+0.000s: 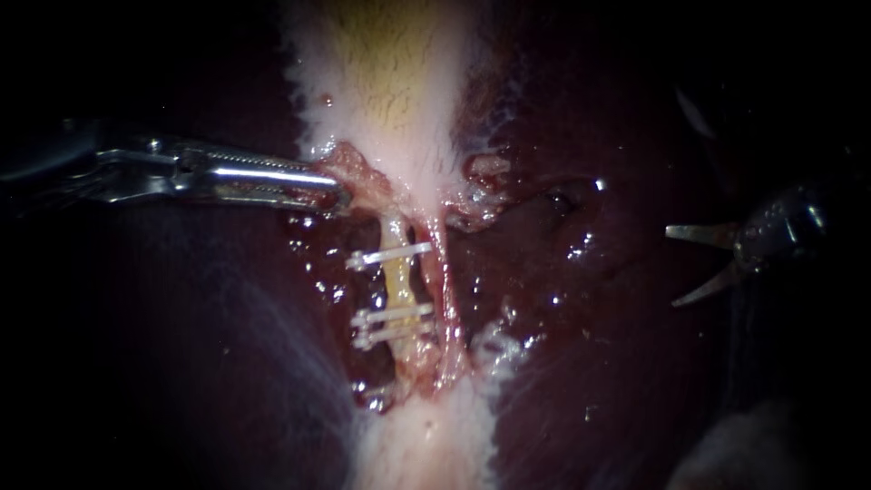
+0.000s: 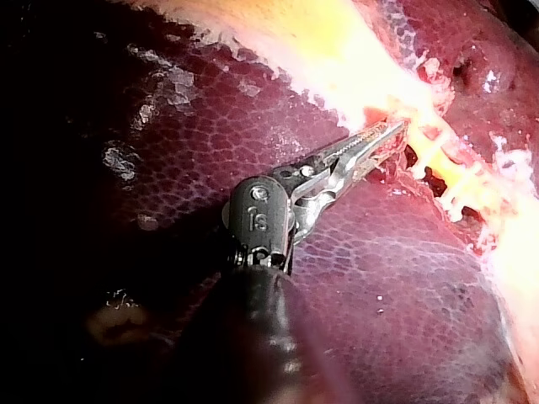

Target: Go to the cutting position left tube

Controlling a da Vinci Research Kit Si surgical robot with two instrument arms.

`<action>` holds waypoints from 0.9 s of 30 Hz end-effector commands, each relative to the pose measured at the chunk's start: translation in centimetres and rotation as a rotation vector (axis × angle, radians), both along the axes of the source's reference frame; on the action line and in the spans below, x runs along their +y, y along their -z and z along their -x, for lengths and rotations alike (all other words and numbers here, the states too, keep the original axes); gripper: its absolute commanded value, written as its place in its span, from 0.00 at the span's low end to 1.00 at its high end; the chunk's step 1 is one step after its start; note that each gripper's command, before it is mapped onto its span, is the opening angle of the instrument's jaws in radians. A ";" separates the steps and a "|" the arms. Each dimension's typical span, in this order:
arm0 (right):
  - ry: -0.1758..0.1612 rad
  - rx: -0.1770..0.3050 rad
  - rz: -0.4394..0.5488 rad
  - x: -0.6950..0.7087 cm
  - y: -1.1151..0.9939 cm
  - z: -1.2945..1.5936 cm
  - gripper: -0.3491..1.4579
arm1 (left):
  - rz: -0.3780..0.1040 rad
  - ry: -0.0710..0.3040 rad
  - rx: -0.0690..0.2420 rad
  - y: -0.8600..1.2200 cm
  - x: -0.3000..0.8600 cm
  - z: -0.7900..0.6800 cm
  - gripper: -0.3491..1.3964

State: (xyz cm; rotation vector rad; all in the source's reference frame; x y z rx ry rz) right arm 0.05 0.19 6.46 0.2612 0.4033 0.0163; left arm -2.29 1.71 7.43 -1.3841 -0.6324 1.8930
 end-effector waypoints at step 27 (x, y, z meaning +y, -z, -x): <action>-0.011 0.083 -0.088 -0.10 0.15 -0.38 0.91 | -0.002 0.024 -0.007 0.89 0.12 -0.51 0.00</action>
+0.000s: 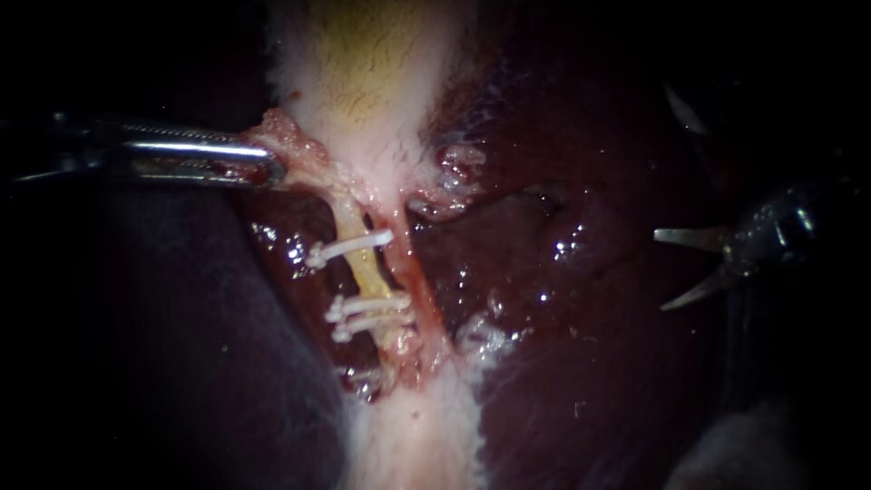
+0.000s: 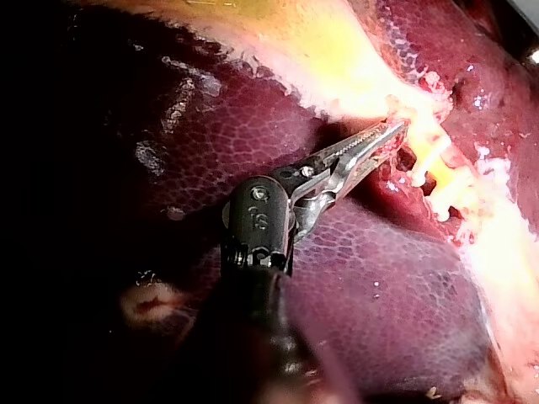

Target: Go to the cutting position left tube

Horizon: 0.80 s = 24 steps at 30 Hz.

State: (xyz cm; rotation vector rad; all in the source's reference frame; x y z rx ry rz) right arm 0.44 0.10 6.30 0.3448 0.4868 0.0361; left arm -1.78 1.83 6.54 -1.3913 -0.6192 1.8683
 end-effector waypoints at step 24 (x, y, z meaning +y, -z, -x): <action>-0.163 0.206 -0.313 -0.20 0.10 -1.85 0.91 | 0.001 0.002 0.002 -0.01 -0.01 0.03 0.00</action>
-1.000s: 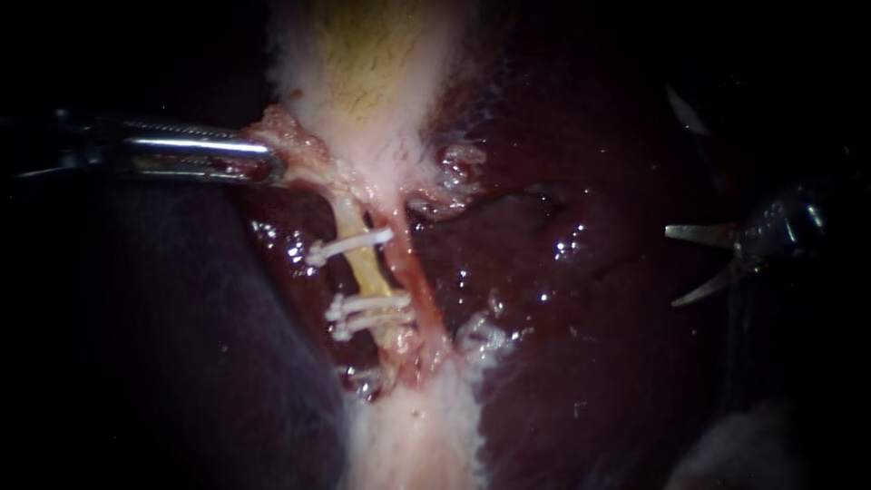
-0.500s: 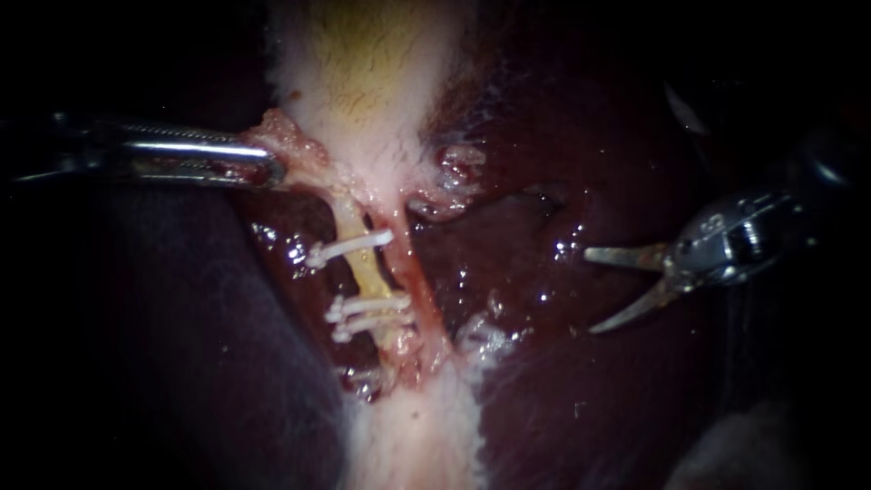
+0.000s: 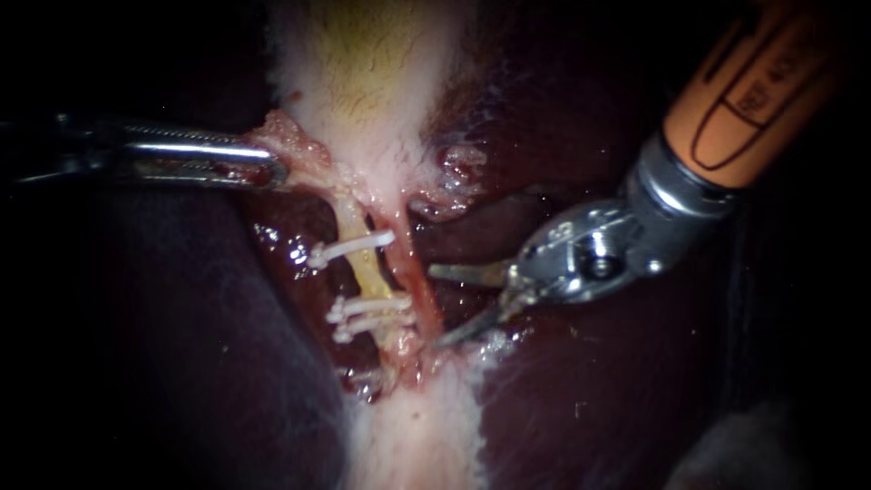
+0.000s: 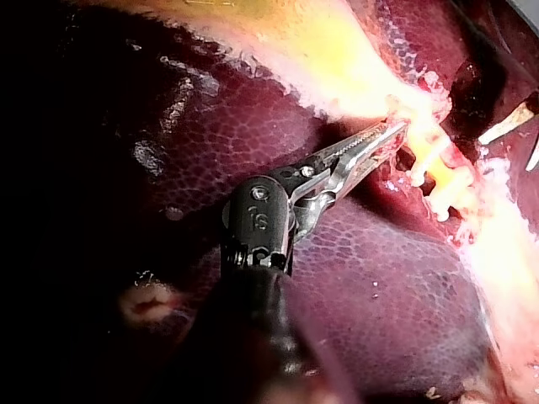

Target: Go to the cutting position left tube

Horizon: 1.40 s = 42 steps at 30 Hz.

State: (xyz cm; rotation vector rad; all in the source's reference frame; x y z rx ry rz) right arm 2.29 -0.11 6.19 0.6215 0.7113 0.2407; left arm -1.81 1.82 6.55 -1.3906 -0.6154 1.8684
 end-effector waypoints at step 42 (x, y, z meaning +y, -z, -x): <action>0.067 0.257 -0.066 -0.07 -0.67 -0.70 0.90 | 0.000 0.002 0.002 0.03 -0.01 0.02 0.00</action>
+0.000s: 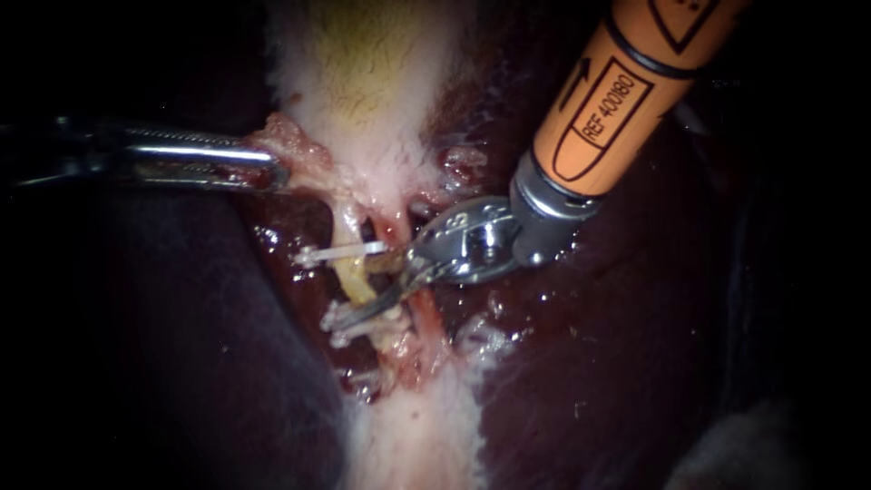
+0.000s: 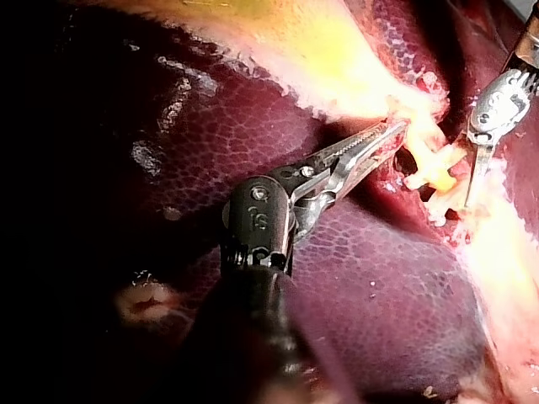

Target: Go to the cutting position left tube

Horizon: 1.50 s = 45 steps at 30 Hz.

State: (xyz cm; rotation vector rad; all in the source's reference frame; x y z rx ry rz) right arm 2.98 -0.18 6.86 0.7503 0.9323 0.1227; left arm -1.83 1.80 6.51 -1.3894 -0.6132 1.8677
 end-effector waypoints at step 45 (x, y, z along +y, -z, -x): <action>-0.188 0.107 -0.270 -0.23 0.18 -0.47 0.90 | 0.000 0.001 0.000 -0.02 0.01 0.01 0.00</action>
